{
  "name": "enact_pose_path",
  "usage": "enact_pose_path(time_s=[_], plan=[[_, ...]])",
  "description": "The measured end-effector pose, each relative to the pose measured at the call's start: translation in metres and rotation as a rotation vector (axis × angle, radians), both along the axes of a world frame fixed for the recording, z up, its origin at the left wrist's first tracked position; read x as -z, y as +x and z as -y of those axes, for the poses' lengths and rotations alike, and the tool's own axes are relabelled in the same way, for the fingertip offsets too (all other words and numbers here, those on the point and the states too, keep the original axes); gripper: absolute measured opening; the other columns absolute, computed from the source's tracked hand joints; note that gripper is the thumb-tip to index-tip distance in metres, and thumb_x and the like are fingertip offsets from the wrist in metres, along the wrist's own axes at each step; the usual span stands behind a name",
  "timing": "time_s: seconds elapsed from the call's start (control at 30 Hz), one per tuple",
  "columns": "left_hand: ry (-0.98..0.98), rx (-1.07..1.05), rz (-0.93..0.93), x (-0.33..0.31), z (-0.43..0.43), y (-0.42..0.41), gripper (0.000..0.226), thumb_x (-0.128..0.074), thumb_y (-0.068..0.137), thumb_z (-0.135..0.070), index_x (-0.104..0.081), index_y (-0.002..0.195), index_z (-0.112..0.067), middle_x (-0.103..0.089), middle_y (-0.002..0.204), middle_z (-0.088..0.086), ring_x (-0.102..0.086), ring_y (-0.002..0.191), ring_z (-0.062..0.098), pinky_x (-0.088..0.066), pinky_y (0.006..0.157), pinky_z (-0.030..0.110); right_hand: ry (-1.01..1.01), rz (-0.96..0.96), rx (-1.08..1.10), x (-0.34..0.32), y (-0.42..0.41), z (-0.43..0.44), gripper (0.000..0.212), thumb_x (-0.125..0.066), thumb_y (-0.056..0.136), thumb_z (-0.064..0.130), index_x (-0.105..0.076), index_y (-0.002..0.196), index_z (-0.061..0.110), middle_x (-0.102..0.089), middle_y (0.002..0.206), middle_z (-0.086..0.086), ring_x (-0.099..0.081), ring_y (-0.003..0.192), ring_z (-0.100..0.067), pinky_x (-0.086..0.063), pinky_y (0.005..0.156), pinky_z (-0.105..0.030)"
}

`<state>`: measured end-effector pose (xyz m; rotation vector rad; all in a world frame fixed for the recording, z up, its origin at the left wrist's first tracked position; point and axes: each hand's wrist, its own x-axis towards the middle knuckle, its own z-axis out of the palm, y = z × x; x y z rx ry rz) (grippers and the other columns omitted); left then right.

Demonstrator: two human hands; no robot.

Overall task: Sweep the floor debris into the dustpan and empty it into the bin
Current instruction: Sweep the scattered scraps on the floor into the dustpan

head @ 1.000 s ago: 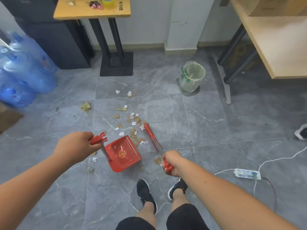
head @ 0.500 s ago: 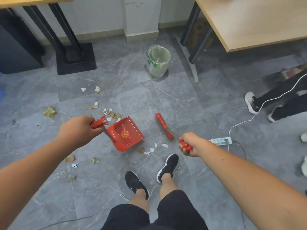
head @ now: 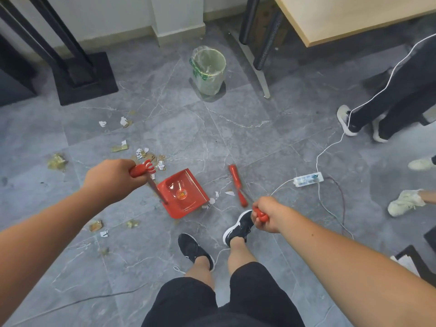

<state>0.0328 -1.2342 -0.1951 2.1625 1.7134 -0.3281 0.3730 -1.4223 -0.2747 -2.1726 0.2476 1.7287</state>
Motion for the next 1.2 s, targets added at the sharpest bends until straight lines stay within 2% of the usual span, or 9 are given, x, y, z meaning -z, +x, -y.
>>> enact_pose_path(time_s=[0.13,0.23,0.43,0.53,0.63,0.77,0.9,1.0,1.2], plan=[[-0.011,-0.006,-0.032,-0.004,0.003,-0.010,0.046,-0.065,0.089,-0.059,-0.061,0.068,-0.017,-0.062,0.061,0.003,-0.059,0.056,0.020,-0.041,0.049,0.026,-0.017,-0.048,-0.001,0.011,-0.038,0.008,0.023,-0.030,0.094,0.005,-0.045,0.078,0.012,-0.039,0.045,-0.003,-0.034,0.037,-0.009,-0.024,0.035,-0.011],[-0.023,-0.017,-0.043,-0.006,0.006,-0.022,0.045,-0.065,0.090,-0.057,-0.061,0.068,-0.018,-0.062,0.061,0.002,-0.058,0.057,0.020,-0.041,0.050,0.028,-0.023,-0.073,0.021,0.012,-0.069,0.004,0.024,-0.026,0.092,0.006,-0.046,0.082,0.013,-0.037,0.057,-0.004,-0.032,0.035,-0.009,-0.024,0.036,-0.010],[-0.030,-0.044,-0.065,-0.009,0.016,-0.044,0.046,-0.061,0.090,-0.061,-0.061,0.068,-0.020,-0.063,0.063,0.001,-0.060,0.058,0.019,-0.042,0.051,0.027,0.005,-0.131,0.008,0.002,-0.106,-0.029,0.027,-0.026,0.094,0.010,-0.053,0.098,0.015,-0.037,0.060,-0.002,-0.033,0.046,-0.008,-0.025,0.033,-0.012],[-0.048,-0.089,-0.041,-0.011,0.024,-0.058,0.046,-0.062,0.091,-0.059,-0.062,0.070,-0.019,-0.063,0.063,0.002,-0.060,0.058,0.020,-0.045,0.052,0.028,0.026,-0.192,-0.025,-0.003,-0.119,-0.036,0.016,-0.036,0.095,0.010,-0.051,0.093,0.013,-0.035,0.058,-0.001,-0.031,0.051,-0.008,-0.023,0.031,-0.012],[-0.044,-0.143,-0.037,-0.014,0.033,-0.076,0.048,-0.061,0.091,-0.059,-0.060,0.067,-0.018,-0.062,0.062,0.003,-0.059,0.058,0.022,-0.043,0.053,0.029,0.011,-0.231,-0.078,-0.006,-0.135,-0.037,0.008,-0.046,0.095,0.012,-0.053,0.098,0.013,-0.034,0.058,-0.001,-0.031,0.051,-0.008,-0.024,0.031,-0.013],[-0.033,-0.211,-0.030,-0.019,0.044,-0.101,0.051,-0.063,0.091,-0.060,-0.054,0.062,-0.019,-0.059,0.059,0.004,-0.056,0.055,0.021,-0.039,0.051,0.028,0.024,-0.244,-0.099,-0.002,-0.163,-0.036,0.013,-0.039,0.100,0.017,-0.048,0.091,0.017,-0.031,0.059,0.000,-0.032,0.040,-0.008,-0.023,0.030,-0.013],[-0.027,-0.299,-0.031,-0.019,0.055,-0.128,0.048,-0.064,0.090,-0.057,-0.057,0.064,-0.017,-0.060,0.061,0.004,-0.056,0.058,0.023,-0.039,0.053,0.028,0.005,-0.249,-0.153,-0.003,-0.188,-0.033,0.022,-0.029,0.096,0.008,-0.051,0.098,0.015,-0.035,0.052,-0.001,-0.032,0.036,-0.008,-0.023,0.033,-0.013],[-0.030,-0.357,-0.026,-0.020,0.064,-0.149,0.047,-0.064,0.090,-0.057,-0.057,0.064,-0.018,-0.060,0.061,0.004,-0.056,0.058,0.022,-0.041,0.054,0.029,0.008,-0.262,-0.188,-0.005,-0.205,-0.037,0.020,-0.031,0.095,0.005,-0.049,0.095,0.013,-0.035,0.054,-0.001,-0.032,0.042,-0.008,-0.023,0.034,-0.012],[-0.028,-0.507,-0.042,-0.026,0.079,-0.185,0.046,-0.064,0.088,-0.058,-0.060,0.067,-0.018,-0.061,0.064,0.004,-0.056,0.060,0.022,-0.041,0.055,0.030,0.021,-0.314,-0.272,-0.005,-0.230,-0.052,0.019,-0.033,0.096,0.005,-0.043,0.081,0.013,-0.035,0.047,-0.001,-0.032,0.036,-0.008,-0.021,0.033,-0.012]])
